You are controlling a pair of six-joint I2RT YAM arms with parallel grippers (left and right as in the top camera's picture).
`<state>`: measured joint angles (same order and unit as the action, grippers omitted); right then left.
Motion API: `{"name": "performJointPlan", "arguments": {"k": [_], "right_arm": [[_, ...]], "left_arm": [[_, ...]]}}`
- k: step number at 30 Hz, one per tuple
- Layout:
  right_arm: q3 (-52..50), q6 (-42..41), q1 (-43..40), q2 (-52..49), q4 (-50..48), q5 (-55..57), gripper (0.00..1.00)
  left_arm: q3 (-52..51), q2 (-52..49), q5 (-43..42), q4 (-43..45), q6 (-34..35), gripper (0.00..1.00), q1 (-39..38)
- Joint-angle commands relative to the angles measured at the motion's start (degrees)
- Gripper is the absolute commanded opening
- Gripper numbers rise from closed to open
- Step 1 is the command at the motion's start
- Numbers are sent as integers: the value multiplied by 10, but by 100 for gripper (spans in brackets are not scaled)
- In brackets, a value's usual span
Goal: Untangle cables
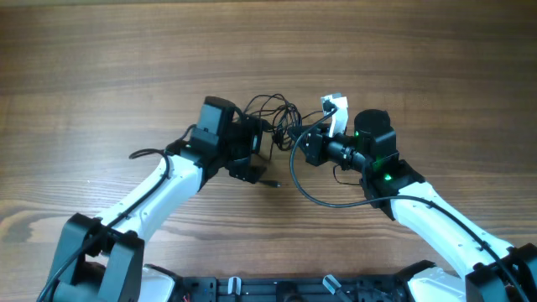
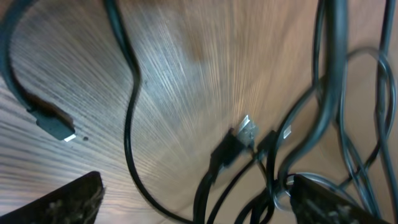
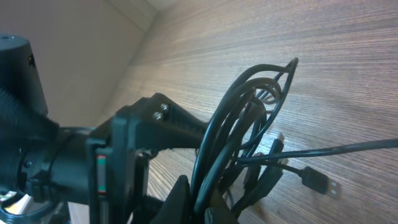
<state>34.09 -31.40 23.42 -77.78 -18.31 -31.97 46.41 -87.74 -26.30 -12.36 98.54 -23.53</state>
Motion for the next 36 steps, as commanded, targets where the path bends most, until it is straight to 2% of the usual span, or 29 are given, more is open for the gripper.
{"name": "performJointPlan", "arguments": {"k": [1, 2, 3, 4, 5, 7, 9, 11, 13, 15, 16, 19, 20, 22, 24, 25, 28, 29, 31, 32, 33, 34, 35, 36], "right_arm": [[5, -3, -2, 0, -5, -16, 5], [5, -3, -2, 0, -6, -16, 5], [5, -3, -2, 0, -6, -16, 5], [5, -3, -3, 0, -7, -13, 5], [5, -3, -3, 0, -8, -4, 5], [5, -3, -5, 1, -5, 20, 5], [5, -9, -25, 1, -5, 23, 4], [5, -31, -58, 1, -6, 23, 5], [5, -31, -73, 1, -16, 23, 5], [5, -19, -73, 0, -36, 25, 5], [5, -15, -73, 0, -33, 46, 5], [5, -50, -73, 0, -12, 100, 5], [5, -46, -73, 0, -23, 68, 5], [5, -30, -70, 0, -60, -69, 4], [5, -29, -55, 0, -49, -112, 5], [4, -1, -38, -2, -18, -102, 5], [4, 4, 0, -18, 5, -80, 5], [4, 0, 10, -25, 19, -22, 4], [4, -64, 2, -29, 69, 162, 4], [4, -71, -11, -28, 53, 156, 5], [4, -53, -22, -28, 14, 100, 4], [4, -25, -31, -28, -39, 33, 5], [4, -17, -35, -28, -74, -9, 5], [4, -17, -36, -28, -90, -26, 5]], "left_arm": [[0, 6, 101, -1, 145, 70, -34], [0, 6, 108, -1, 147, 41, -37], [0, 6, 112, -2, 146, 24, -37], [0, 6, 114, -7, 144, 10, -36], [0, 6, 115, -12, 139, 4, -32], [0, 8, 106, -12, 69, 4, -10], [0, 32, 17, -6, -100, 4, 67], [0, 66, -98, -6, -215, 4, 151], [0, 95, -169, -7, -253, 4, 216], [0, 120, -205, -7, -258, 4, 258], [0, 127, -235, 7, -289, 4, 271], [0, 131, -400, 92, -421, 4, 330], [0, 131, -416, 82, -428, 4, 344], [0, 130, -362, 33, -406, 4, 345], [0, 130, -307, 15, -309, 4, 336], [0, 130, -310, 76, -245, 4, 324], [0, 131, -318, 203, -173, 4, 285], [0, 131, -332, 256, -153, 4, 270], [0, 131, -385, 336, -158, 4, 267], [0, 131, -407, 343, -164, 4, 276], [0, 131, -426, 339, -196, 8, 292], [0, 130, -436, 316, -227, 32, 309], [0, 130, -437, 281, -238, 62, 323], [0, 130, -434, 242, -249, 83, 334]]}}
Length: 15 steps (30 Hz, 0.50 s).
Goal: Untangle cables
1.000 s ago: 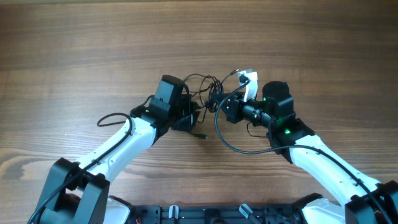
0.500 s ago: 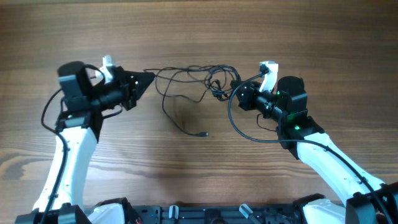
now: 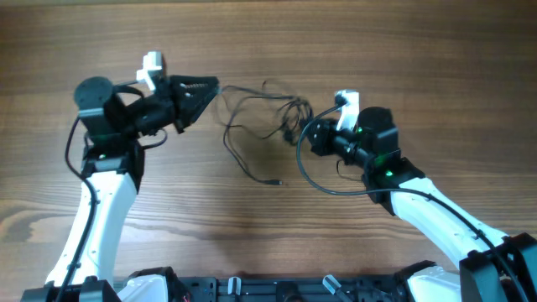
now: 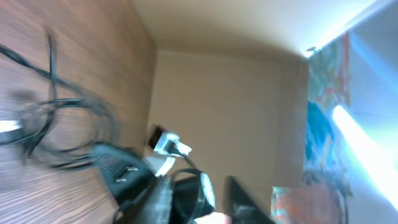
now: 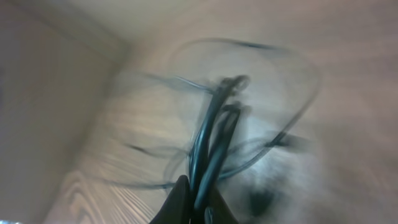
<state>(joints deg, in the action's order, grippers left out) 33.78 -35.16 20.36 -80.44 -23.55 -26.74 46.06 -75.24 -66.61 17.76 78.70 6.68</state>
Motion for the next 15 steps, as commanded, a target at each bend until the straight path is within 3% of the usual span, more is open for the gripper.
{"name": "performJointPlan", "arguments": {"k": [1, 6, 8, 11, 15], "right_arm": [[7, 21, -5, -2, -43, -85, 5], [7, 52, -5, -2, -76, -245, 5], [7, 51, -5, -2, -100, -301, 5], [7, 49, -5, -2, -106, -349, 4], [7, 34, -5, -2, -108, -354, 5]], "left_arm": [[3, 5, -28, -91, -53, 95, 37], [3, 5, -23, -143, -155, 94, -4], [3, 5, 34, -178, -157, 81, -34], [3, 4, 220, -289, -158, 59, -89], [3, -7, 340, -303, -156, 58, -173]]}}
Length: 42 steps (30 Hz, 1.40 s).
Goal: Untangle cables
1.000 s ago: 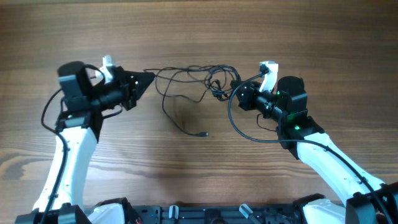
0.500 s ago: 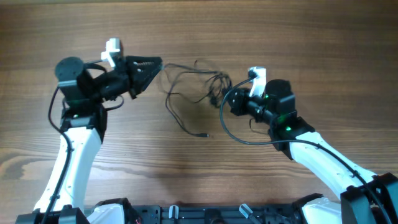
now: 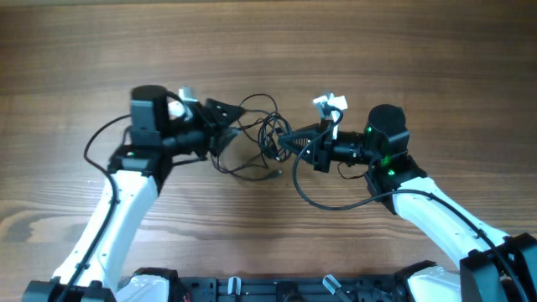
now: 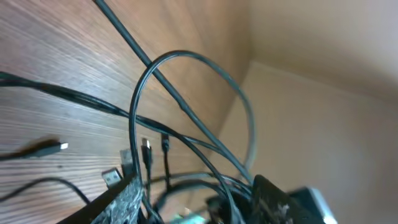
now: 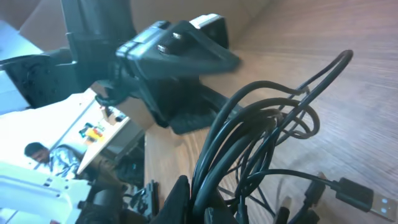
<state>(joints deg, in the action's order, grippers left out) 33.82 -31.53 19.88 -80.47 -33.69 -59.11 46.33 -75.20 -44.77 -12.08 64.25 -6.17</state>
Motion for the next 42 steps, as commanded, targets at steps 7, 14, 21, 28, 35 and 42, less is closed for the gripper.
{"name": "performJointPlan", "arguments": {"k": [7, 14, 21, 28, 35, 42], "right_arm": [[7, -15, -3, -2, -12, -33, 4], [7, -14, -28, -2, 120, 106, 5], [7, -14, -29, -2, -79, -6, 4], [7, 12, -28, -3, 85, 6, 9], [7, -19, -10, -4, 330, 453, 43], [20, -3, -31, 8, 343, 499, 100]], "left_arm": [[1, -93, 151, -50, -29, 4, -105], [1, 62, -15, -84, -129, 4, 128], [1, 66, -15, -133, -148, 86, 99], [1, 66, -87, -64, -338, 100, 75], [1, 66, -81, -97, -329, 100, 72], [1, 57, 84, -85, -169, 100, -60]]}}
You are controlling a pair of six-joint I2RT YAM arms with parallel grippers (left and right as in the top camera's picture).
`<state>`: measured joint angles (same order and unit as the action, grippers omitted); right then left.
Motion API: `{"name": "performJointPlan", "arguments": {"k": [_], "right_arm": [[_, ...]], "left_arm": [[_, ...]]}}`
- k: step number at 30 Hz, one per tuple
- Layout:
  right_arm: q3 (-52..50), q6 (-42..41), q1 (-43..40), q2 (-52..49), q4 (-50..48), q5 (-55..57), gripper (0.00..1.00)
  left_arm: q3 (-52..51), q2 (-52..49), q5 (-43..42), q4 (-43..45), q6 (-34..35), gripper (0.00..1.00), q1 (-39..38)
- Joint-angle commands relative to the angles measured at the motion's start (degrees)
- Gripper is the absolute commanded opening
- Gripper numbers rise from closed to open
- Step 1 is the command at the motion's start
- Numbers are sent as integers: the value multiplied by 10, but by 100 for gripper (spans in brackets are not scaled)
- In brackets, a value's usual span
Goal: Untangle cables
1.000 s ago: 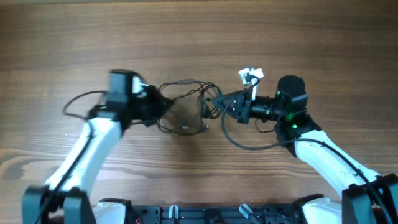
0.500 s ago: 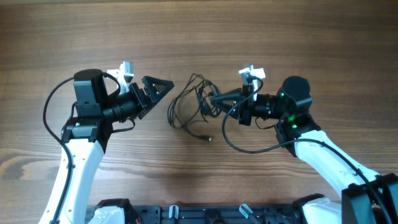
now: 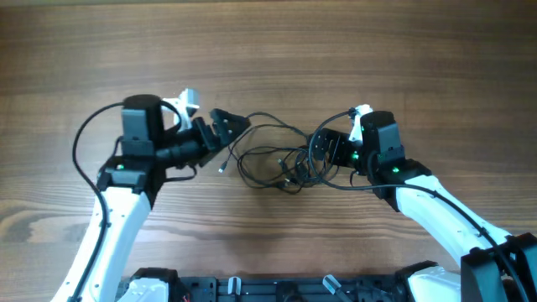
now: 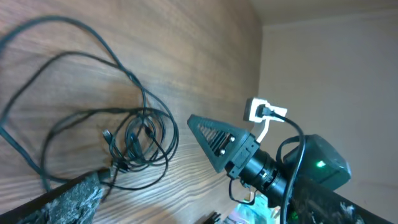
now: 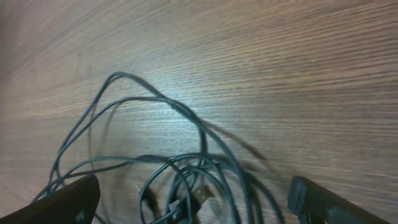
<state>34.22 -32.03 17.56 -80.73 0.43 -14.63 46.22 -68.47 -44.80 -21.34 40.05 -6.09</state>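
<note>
A loose tangle of thin black cables [image 3: 279,159] lies on the wooden table between my two grippers. In the left wrist view the tangle [image 4: 134,134] spreads ahead of my left gripper [image 4: 193,202]; one strand runs past the left finger [image 4: 68,199]. The left gripper [image 3: 233,124] is open, just left of the tangle. My right gripper [image 3: 324,151] stands open over the tangle's right side. In the right wrist view the coils and a USB plug [image 5: 202,193] lie on the wood between its spread fingers [image 5: 71,198], held by neither.
A thicker black loop, the right arm's own lead [image 3: 336,180], hangs beside the right gripper. Bare wooden tabletop [image 3: 268,50] surrounds the tangle on all sides.
My right gripper, then shut on a lifted bundle of cables, is now open and the bundle lies spread on the table. The left gripper stands a little further from the tangle.
At first both grippers met at the tangle, the right one shut on a bundle. Then the left arm was far to the left with strands stretched out. Then it was back beside the tangle, the right still holding. Now both are open and the cables lie looser.
</note>
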Motion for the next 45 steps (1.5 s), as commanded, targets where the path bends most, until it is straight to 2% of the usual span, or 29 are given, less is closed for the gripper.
{"name": "performJointPlan", "arguments": {"k": [1, 3, 4, 5, 6, 7, 8, 9, 10, 11, 12, 14, 17, 19, 22, 25, 28, 35, 38, 40, 41, 42, 43, 44, 45], "right_arm": [[22, -11, -16, 19, 11, 65, 100], [48, -56, -46, 47, 62, 86, 100], [76, -88, -79, 73, 120, 106, 100], [91, -100, -105, 95, 158, 119, 100], [98, -104, -132, 122, 193, 120, 100], [98, -110, -155, 147, 216, 116, 100], [98, -114, -176, 174, 247, 117, 100], [98, -107, -190, 194, 277, 117, 100], [98, -92, -199, 208, 301, 119, 100], [98, -86, -203, 215, 316, 119, 100], [98, -86, -209, 224, 333, 119, 100], [98, -84, -219, 241, 340, 119, 100], [98, -64, -229, 267, 349, 119, 100], [98, -44, -229, 275, 359, 119, 100], [98, -39, -229, 273, 384, 126, 100], [98, -40, -229, 273, 396, 136, 100], [98, -36, -229, 273, 404, 137, 100], [98, -25, -229, 273, 415, 136, 100], [98, -25, -229, 273, 419, 136, 100], [98, -25, -229, 273, 426, 136, 100], [98, -25, -229, 273, 432, 136, 100], [98, -24, -229, 273, 435, 135, 100], [98, -25, -229, 273, 435, 131, 100], [98, -25, -229, 273, 435, 125, 100], [98, -26, -229, 273, 438, 117, 100]], "left_arm": [[2, -14, 115, 8, 104, 99, -90], [2, -21, 180, 7, 174, 99, -144], [2, -28, 214, 8, 223, 99, -177], [2, -43, 269, 8, 315, 100, -226], [2, -56, 295, 8, 378, 100, -252], [2, -76, 318, 17, 473, 99, -285], [2, -100, 320, 71, 475, 98, -312], [2, -125, 314, 160, 381, 95, -329], [14, -151, 312, 202, 290, 95, -337], [35, -168, 314, 169, 249, 95, -332], [83, -201, 311, 88, 195, 91, -318], [173, -256, 311, -5, 100, 90, -317], [319, -329, 357, -87, 47, 92, -332], [364, -370, 357, -107, 45, 89, -344], [365, -416, 348, -106, 106, 85, -377], [365, -450, 349, -106, 151, 85, -407], [365, -488, 348, -109, 197, 82, -414], [365, -530, 346, -89, 220, 75, -415], [365, -550, 340, -66, 220, 68, -426], [365, -561, 355, -60, 239, 57, -433], [365, -571, 359, -58, 239, 47, -434], [364, -579, 359, -59, 238, 32, -434], [364, -579, 363, -55, 231, 9, -432], [365, -578, 369, -48, 212, 4, -431], [379, -567, 370, -52, 161, 4, -419]]}}
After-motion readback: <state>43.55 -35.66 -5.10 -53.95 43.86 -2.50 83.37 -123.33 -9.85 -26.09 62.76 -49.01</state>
